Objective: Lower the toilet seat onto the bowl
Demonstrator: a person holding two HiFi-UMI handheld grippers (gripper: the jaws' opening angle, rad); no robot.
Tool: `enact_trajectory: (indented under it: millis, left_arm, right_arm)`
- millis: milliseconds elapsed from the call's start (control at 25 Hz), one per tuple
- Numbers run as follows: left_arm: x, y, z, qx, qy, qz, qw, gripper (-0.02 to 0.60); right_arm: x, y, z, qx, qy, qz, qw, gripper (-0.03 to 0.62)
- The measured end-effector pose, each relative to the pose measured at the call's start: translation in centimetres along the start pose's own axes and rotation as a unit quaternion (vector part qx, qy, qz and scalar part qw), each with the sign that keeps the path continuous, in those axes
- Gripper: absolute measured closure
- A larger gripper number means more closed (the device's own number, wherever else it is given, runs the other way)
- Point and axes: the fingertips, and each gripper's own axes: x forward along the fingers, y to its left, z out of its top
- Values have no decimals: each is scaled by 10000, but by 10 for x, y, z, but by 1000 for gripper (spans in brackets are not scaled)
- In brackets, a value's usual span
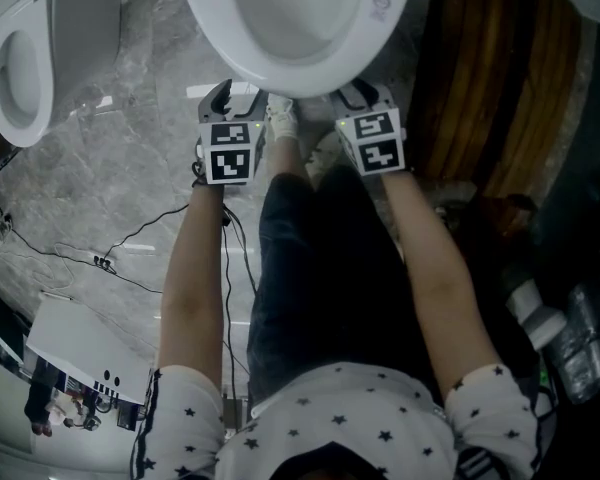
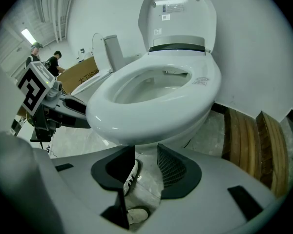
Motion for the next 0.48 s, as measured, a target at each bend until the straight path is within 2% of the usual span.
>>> enact_trajectory:
  millis: [480]
  left_arm:
    - [1,4,-7,-41,112,22,9999,324]
  right_arm:
    - [2,1,-5,61,47,-22,10000,442]
